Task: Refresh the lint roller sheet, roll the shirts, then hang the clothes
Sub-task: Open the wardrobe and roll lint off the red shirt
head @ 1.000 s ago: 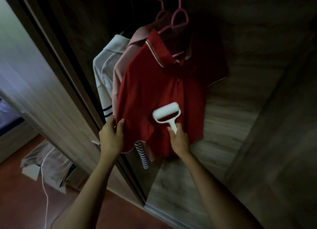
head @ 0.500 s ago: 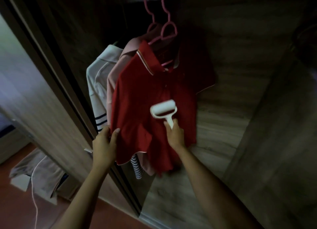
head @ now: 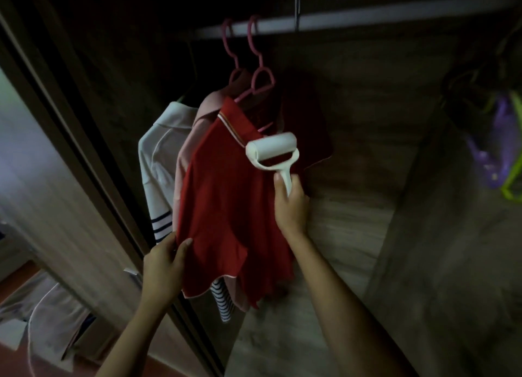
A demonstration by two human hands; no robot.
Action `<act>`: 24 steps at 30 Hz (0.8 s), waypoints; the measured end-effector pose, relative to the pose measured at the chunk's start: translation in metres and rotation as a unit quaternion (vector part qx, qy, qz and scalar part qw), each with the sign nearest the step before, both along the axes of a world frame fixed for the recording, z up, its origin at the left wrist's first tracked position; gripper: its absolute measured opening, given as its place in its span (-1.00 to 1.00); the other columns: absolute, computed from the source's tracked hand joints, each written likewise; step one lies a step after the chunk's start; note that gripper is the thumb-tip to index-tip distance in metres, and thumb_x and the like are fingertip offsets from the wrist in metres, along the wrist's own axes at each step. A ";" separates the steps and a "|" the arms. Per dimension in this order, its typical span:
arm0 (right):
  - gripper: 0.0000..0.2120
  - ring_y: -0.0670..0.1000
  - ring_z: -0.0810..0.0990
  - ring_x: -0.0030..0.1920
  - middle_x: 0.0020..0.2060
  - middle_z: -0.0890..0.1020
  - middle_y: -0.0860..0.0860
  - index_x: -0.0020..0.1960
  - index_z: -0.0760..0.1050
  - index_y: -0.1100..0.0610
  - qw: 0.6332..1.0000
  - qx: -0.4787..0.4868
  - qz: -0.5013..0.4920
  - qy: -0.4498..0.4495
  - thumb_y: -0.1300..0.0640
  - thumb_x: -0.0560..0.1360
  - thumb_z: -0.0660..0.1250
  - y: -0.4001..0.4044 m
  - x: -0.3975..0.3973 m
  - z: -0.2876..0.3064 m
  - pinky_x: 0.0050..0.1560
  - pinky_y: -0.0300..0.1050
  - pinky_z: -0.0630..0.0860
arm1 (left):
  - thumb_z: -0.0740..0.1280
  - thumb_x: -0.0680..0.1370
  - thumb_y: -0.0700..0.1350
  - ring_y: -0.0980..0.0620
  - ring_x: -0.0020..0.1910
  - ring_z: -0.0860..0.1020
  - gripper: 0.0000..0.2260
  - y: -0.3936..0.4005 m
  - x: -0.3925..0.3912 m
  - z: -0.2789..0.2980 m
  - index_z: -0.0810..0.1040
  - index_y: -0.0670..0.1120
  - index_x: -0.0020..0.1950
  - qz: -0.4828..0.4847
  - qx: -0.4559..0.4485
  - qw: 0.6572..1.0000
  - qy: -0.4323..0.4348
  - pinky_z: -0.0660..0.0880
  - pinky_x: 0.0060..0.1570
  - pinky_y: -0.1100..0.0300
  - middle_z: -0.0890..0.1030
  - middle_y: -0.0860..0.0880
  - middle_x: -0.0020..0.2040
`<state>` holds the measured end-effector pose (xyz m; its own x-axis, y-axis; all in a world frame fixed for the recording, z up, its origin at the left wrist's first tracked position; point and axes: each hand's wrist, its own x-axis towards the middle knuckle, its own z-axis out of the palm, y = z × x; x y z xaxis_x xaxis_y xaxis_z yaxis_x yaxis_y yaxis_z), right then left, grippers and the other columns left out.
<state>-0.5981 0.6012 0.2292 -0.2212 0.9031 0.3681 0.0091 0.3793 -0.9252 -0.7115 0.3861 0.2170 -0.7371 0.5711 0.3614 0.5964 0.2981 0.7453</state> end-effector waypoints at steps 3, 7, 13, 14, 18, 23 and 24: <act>-0.74 -0.18 0.47 -0.42 -0.41 0.51 -0.07 -0.15 0.41 0.10 1.000 0.003 0.003 -0.001 -0.06 0.59 0.20 0.012 -0.012 0.009 -0.38 -0.25 0.24 | 0.27 0.58 -0.10 0.01 -0.10 0.60 -0.80 -0.002 0.001 0.001 0.58 -0.11 0.14 0.013 0.004 1.000 0.021 0.55 -0.06 0.02 0.63 0.00 -0.10; -0.66 0.04 0.54 -0.18 -0.13 0.62 0.13 0.04 0.48 0.16 0.987 -0.093 0.044 -0.122 -0.12 0.60 0.17 0.014 -0.023 -0.030 -0.25 -0.18 0.23 | 0.27 0.57 -0.07 -0.01 -0.10 0.61 -0.79 -0.007 -0.003 0.001 0.59 -0.09 0.14 0.030 -0.002 1.000 0.009 0.56 -0.06 -0.03 0.65 -0.01 -0.10; -0.72 0.08 0.62 -0.06 -0.09 0.65 0.04 -0.01 0.51 0.06 0.955 -0.134 0.103 -0.243 -0.15 0.52 0.26 0.007 -0.012 -0.094 -0.14 -0.12 0.47 | 0.26 0.58 -0.11 -0.05 -0.06 0.59 -0.81 -0.004 -0.002 0.005 0.55 -0.08 0.16 0.043 0.009 0.999 -0.003 0.53 -0.02 0.00 0.64 -0.05 -0.06; -0.79 0.03 0.61 -0.15 -0.17 0.64 0.00 -0.07 0.47 0.01 0.959 -0.136 0.097 -0.229 -0.13 0.50 0.29 0.005 -0.007 -0.094 -0.23 -0.13 0.46 | 0.26 0.59 -0.12 -0.05 -0.06 0.58 -0.81 -0.002 -0.001 0.005 0.54 -0.08 0.17 0.050 0.015 0.999 -0.001 0.51 -0.01 0.00 0.62 -0.03 -0.06; -0.81 -0.03 0.51 -0.38 -0.36 0.53 -0.06 -0.20 0.32 -0.08 0.987 -0.107 0.044 -0.113 0.08 0.44 0.34 0.013 0.005 -0.068 -0.39 -0.10 0.36 | 0.31 0.56 -0.11 -0.09 -0.21 0.56 -0.78 0.011 0.009 0.008 0.51 -0.13 0.18 0.063 0.043 0.997 0.030 0.54 -0.14 -0.01 0.59 -0.06 -0.20; -0.85 -0.03 0.54 -0.41 -0.33 0.55 -0.05 -0.02 0.38 -0.12 0.999 -0.026 0.014 0.028 0.08 0.51 0.33 0.036 0.007 -0.011 -0.44 -0.06 0.49 | 0.29 0.57 -0.07 0.06 -0.32 0.56 -0.92 0.030 0.015 0.015 0.53 -0.05 -0.06 0.045 0.070 0.995 0.047 0.54 -0.28 0.08 0.58 0.01 -0.32; -0.86 -0.03 0.54 -0.40 -0.34 0.55 -0.05 0.02 0.39 -0.10 0.999 -0.013 0.013 0.030 0.06 0.53 0.32 0.042 0.005 -0.006 -0.43 -0.06 0.51 | 0.28 0.57 -0.06 0.06 -0.32 0.57 -0.90 0.032 0.013 0.014 0.55 -0.05 -0.04 0.049 0.069 0.996 0.039 0.55 -0.29 0.04 0.59 0.00 -0.32</act>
<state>-0.5930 0.6431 0.2234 -0.2225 0.9069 0.3579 -0.0570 0.3543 -0.9334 -0.6988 0.4180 0.2309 -0.7529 0.4386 0.4907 0.6279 0.2552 0.7353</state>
